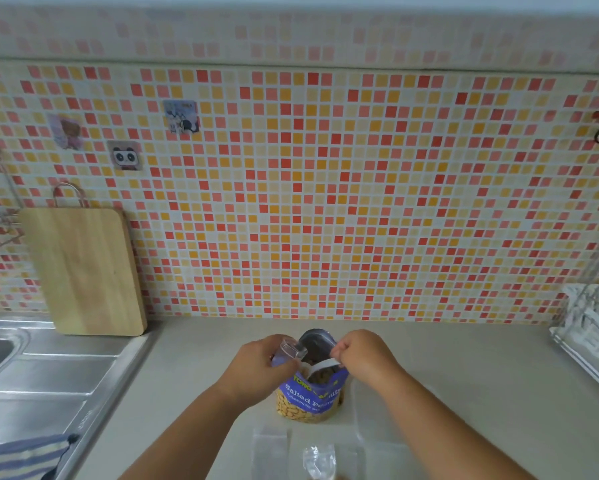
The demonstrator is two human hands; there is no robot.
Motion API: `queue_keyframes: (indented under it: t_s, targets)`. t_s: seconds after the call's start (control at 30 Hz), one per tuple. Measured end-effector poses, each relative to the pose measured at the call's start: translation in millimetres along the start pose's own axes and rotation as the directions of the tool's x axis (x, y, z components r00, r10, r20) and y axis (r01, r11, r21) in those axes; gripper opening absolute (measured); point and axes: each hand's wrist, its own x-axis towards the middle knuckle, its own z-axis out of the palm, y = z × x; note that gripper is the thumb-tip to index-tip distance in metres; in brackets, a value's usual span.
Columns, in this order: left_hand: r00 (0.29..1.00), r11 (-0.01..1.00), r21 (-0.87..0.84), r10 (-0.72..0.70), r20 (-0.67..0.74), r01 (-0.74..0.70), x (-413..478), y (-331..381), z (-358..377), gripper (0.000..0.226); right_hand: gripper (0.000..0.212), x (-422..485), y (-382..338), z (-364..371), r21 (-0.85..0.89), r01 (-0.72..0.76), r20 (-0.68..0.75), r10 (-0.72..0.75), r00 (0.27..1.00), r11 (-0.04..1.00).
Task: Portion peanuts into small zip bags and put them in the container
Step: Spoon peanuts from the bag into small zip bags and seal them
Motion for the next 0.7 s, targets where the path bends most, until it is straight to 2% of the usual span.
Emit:
queue_keyframes:
  t_s: [0.17, 0.27, 0.43, 0.7]
  targets:
    - [0.995, 0.999, -0.045, -0.022, -0.099, 0.017, 1, 6, -8, 0.038, 0.021, -8, 6, -21, 0.114, -0.038, 0.028, 0.035, 0.999, 0.993]
    - [0.993, 0.998, 0.059, 0.004, -0.118, 0.003, 3, 6, -12, 0.035, 0.026, -12, 11, -35, 0.096, -0.056, 0.053, 0.051, 0.997, 0.994]
    - [0.995, 0.955, 0.297, 0.050, -0.086, -0.023, 7, 4, -10, 0.046, 0.018, -11, 25, -52, 0.192, 0.002, -0.025, 0.003, 1.000, 0.981]
    - [0.990, 0.898, 0.434, 0.118, -0.076, -0.074, 13, 16, -2, 0.051, 0.020, -11, 17, -80, 0.143, 0.086, -0.059, -0.078, 0.995, 0.986]
